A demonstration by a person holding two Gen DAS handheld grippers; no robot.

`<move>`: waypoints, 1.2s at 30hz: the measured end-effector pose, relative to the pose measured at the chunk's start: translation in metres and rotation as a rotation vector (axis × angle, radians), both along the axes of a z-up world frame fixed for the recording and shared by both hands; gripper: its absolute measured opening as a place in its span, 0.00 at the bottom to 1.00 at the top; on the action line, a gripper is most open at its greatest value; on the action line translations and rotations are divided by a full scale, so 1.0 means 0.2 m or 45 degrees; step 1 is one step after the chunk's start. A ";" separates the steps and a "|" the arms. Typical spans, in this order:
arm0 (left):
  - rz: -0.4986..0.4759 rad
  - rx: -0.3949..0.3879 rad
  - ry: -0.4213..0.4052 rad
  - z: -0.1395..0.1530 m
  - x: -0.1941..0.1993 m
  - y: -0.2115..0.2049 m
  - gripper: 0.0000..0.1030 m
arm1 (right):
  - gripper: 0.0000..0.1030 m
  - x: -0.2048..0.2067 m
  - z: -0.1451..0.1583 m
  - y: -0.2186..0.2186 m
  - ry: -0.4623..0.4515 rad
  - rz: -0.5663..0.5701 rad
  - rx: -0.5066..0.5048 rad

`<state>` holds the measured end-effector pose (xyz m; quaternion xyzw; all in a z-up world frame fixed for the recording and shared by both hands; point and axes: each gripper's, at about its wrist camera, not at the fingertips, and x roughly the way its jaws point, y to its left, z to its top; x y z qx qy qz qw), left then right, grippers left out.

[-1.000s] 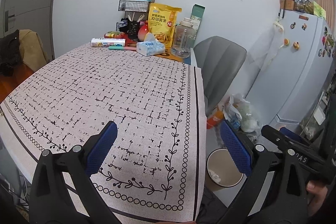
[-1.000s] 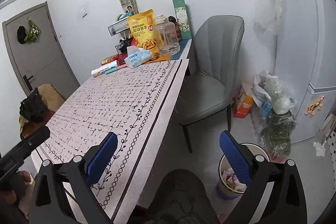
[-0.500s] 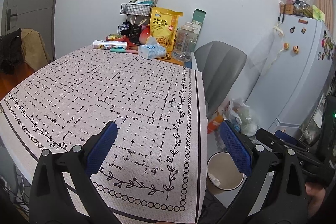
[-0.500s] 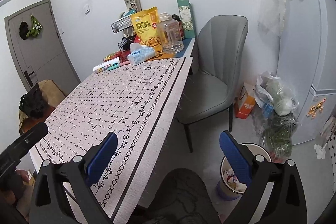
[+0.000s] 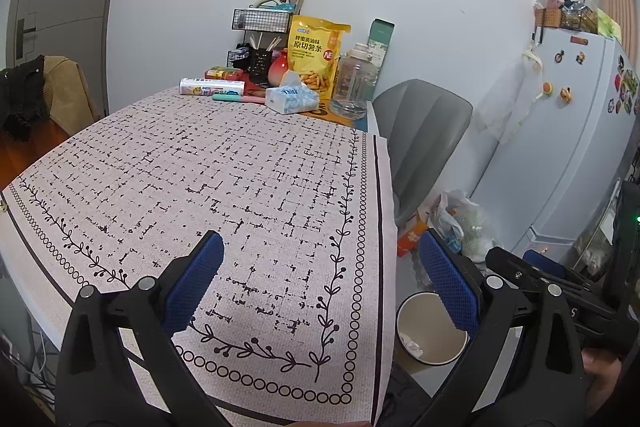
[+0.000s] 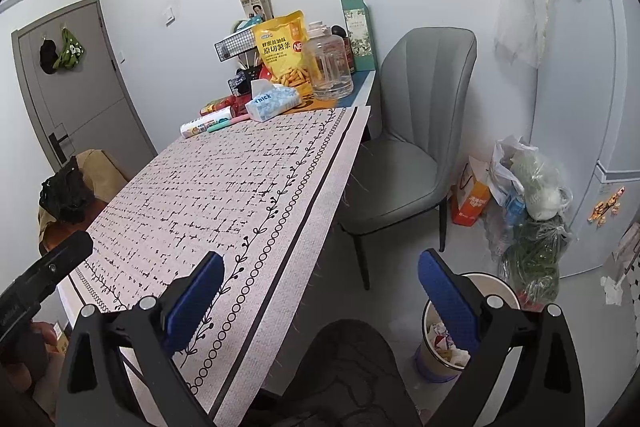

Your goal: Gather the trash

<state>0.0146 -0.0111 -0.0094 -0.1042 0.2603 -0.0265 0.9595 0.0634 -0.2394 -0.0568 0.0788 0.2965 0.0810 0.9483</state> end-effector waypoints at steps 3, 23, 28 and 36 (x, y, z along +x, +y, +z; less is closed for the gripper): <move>-0.001 0.007 -0.006 0.00 0.00 0.00 0.94 | 0.92 0.00 0.00 0.00 0.000 0.000 0.000; 0.012 -0.006 -0.031 0.01 -0.03 0.02 0.94 | 0.92 -0.01 0.00 0.02 -0.008 0.006 -0.002; 0.015 0.003 -0.030 0.01 -0.03 0.02 0.94 | 0.92 -0.01 -0.01 0.02 -0.005 0.008 -0.002; 0.008 0.006 -0.031 0.01 -0.03 0.01 0.94 | 0.92 -0.01 -0.01 0.02 -0.002 0.009 -0.003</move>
